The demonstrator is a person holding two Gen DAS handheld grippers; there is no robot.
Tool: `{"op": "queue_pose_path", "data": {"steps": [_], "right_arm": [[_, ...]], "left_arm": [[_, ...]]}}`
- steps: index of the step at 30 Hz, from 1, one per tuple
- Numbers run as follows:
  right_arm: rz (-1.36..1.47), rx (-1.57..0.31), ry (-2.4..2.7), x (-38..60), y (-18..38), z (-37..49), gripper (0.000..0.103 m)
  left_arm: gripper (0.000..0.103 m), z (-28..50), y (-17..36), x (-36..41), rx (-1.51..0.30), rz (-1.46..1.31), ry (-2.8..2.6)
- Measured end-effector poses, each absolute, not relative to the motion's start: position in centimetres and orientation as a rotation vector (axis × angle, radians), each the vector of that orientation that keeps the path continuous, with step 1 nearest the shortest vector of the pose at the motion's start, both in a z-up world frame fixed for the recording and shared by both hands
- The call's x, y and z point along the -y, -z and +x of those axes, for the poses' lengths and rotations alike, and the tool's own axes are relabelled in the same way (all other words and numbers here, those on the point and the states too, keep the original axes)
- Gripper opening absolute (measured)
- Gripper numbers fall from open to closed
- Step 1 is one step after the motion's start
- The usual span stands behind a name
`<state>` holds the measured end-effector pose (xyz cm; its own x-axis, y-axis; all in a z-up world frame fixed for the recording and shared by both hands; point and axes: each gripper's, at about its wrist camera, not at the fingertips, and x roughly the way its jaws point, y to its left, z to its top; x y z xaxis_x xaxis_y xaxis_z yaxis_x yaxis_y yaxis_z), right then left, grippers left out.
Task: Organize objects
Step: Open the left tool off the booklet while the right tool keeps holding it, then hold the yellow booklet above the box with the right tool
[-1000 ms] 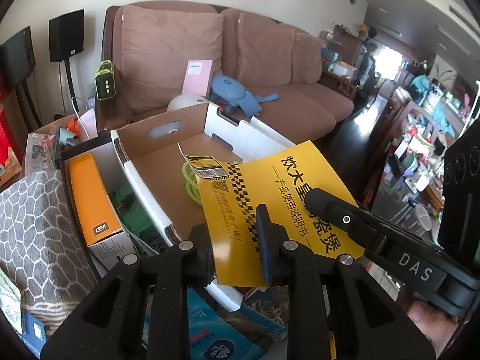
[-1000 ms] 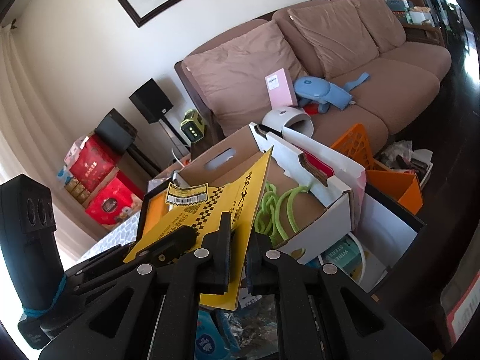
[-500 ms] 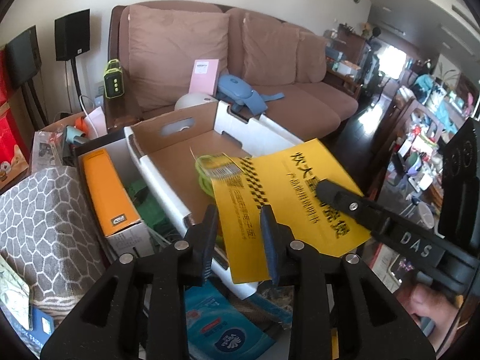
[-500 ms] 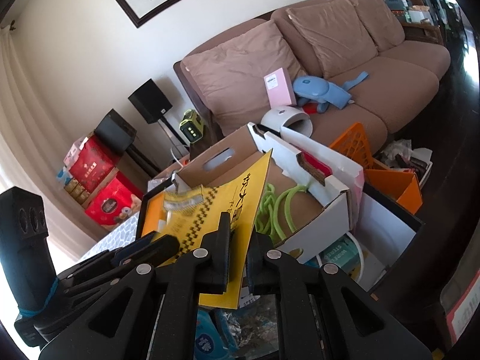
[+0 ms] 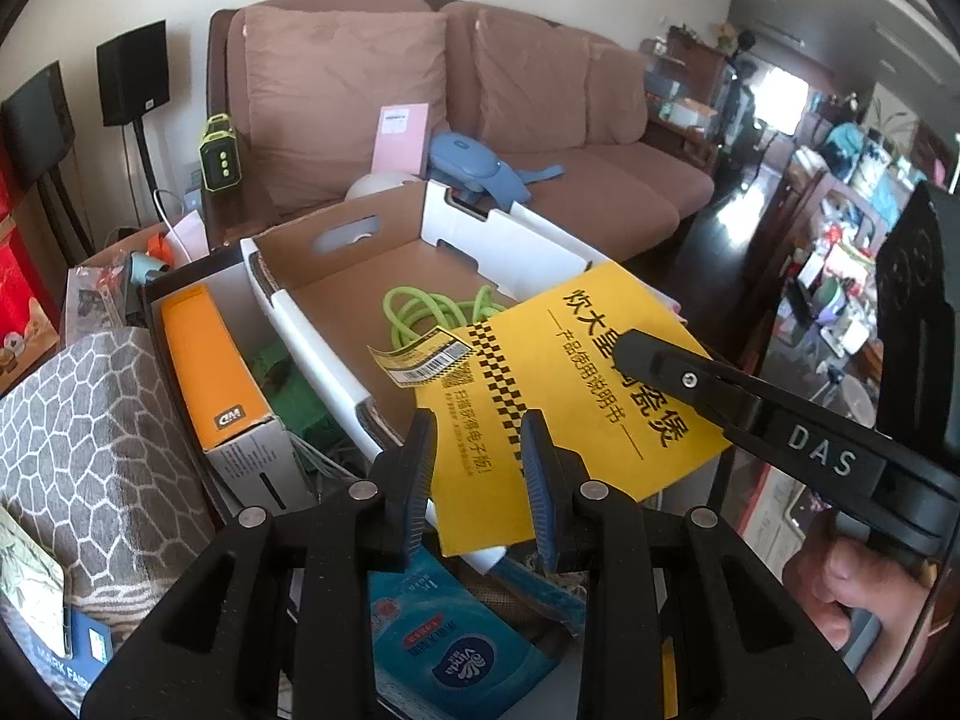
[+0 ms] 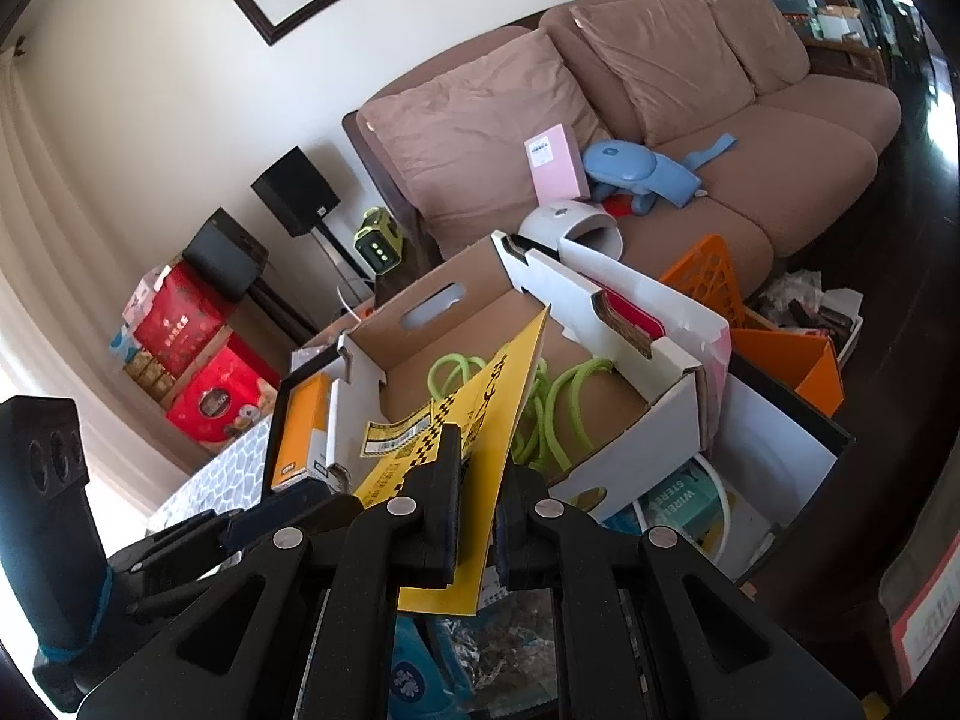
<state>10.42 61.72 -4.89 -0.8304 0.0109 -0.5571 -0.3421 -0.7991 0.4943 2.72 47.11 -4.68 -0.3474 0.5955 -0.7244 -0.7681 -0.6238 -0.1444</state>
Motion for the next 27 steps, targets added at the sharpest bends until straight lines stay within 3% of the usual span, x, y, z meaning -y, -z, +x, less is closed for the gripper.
{"op": "queue_pose_path", "data": {"steps": [27], "right_arm": [[-0.858, -0.916, -2.646, -62.2, 5.8, 10.3, 0.011]], "left_arm": [[0.027, 4.5, 4.7, -47.1, -0.31, -0.966, -1.893]]}}
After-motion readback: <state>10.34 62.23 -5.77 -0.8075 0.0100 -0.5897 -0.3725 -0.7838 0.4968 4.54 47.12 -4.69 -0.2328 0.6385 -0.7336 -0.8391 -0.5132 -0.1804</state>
